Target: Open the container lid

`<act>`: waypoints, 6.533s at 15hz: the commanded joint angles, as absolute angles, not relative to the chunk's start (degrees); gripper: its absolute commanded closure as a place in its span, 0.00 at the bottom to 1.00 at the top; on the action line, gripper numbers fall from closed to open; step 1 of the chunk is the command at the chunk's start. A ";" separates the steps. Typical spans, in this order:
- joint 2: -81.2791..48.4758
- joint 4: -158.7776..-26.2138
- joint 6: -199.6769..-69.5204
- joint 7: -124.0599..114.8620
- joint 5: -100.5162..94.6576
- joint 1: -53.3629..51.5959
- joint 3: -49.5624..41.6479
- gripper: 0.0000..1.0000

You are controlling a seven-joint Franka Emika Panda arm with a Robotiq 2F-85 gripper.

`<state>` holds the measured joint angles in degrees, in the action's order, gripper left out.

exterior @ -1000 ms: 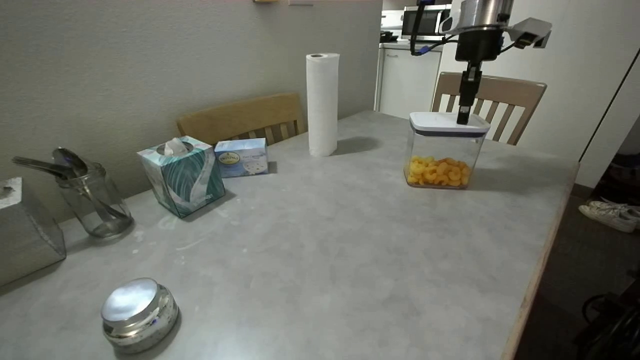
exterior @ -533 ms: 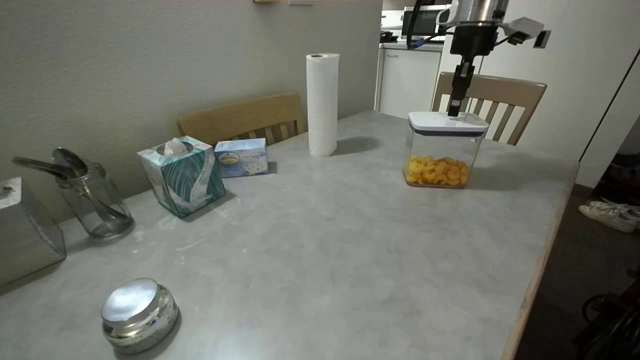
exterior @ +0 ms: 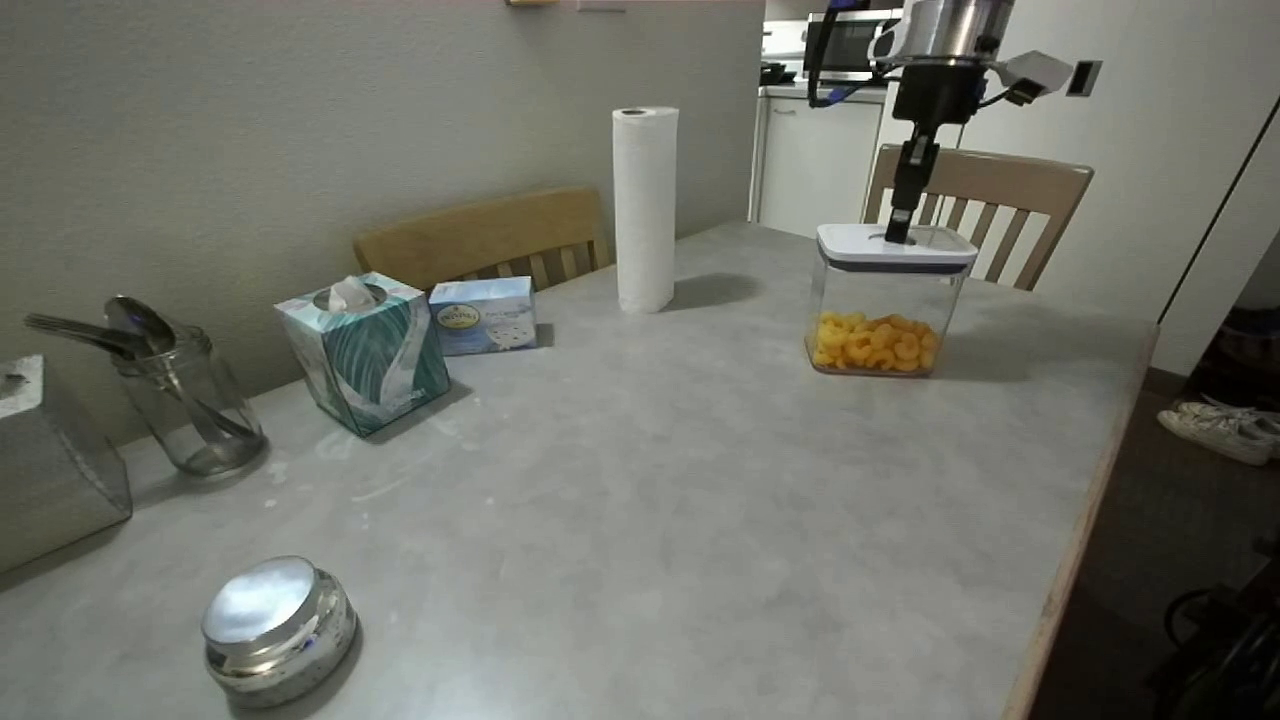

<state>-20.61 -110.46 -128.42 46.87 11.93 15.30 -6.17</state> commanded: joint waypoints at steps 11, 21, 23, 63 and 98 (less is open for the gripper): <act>-19.39 -106.62 -125.60 49.90 14.57 17.35 -5.12 1.00; -20.51 -106.03 -122.97 53.72 16.27 17.55 -4.23 0.24; -20.75 -106.25 -122.28 57.03 16.11 17.90 -4.06 0.11; -25.59 -103.32 -132.15 76.29 8.71 16.15 -3.67 0.00; -17.72 -113.65 -132.23 55.46 4.18 14.36 -4.54 0.65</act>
